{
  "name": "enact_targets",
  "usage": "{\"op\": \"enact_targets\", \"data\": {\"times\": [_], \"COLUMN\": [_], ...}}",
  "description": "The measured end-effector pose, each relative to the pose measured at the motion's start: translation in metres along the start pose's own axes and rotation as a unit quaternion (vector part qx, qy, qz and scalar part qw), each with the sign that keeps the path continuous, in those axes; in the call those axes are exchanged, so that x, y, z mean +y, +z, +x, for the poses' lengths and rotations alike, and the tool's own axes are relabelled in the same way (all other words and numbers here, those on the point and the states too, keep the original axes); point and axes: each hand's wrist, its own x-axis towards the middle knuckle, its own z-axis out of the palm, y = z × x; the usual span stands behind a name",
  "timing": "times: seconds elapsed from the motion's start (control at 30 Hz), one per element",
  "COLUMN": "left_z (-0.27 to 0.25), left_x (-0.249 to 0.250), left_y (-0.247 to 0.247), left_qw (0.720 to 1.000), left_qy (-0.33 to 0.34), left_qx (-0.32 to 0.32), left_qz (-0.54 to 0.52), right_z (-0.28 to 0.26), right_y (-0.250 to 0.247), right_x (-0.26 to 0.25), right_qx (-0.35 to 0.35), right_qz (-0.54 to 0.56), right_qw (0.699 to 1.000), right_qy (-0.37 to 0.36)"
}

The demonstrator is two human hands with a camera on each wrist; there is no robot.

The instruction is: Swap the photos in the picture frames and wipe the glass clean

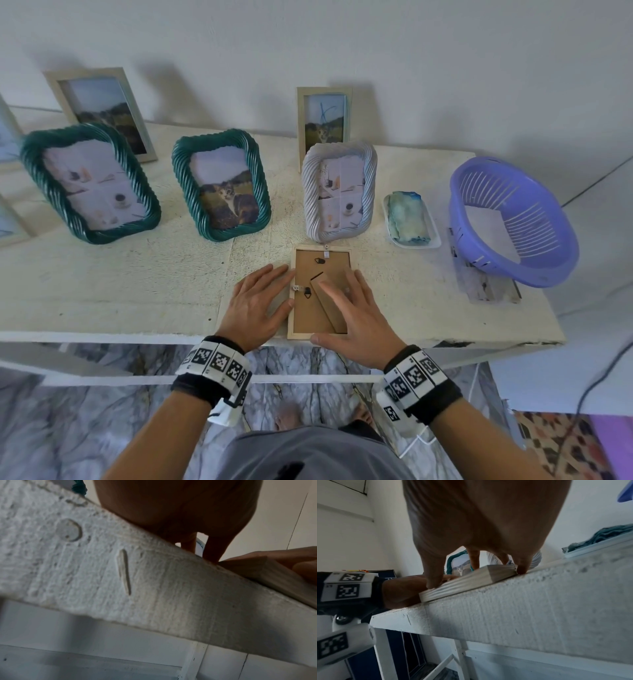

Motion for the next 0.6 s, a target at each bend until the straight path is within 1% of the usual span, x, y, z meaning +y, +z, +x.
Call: {"op": "enact_targets", "data": {"times": [0.23,0.37,0.6], "left_z": [-0.001,-0.001,-0.002], "left_x": [0.005,0.010,0.016], "left_y": [-0.002,-0.005,-0.009], "left_qw": [1.000,0.999,0.999], "left_qy": [0.003,-0.001,-0.009], "left_qx": [0.007,0.019,0.016], "left_qz": [-0.018,-0.033,-0.030], "right_z": [-0.003,-0.002,0.001], "right_y": [0.005,0.007,0.011], "right_x": [0.001,-0.006,-0.012], "right_qx": [0.011,0.025,0.061], "right_qz": [-0.007,-0.004,0.019], "right_qw": [1.000,1.000,0.998], "right_qy": [-0.020,-0.004,0.015]}}
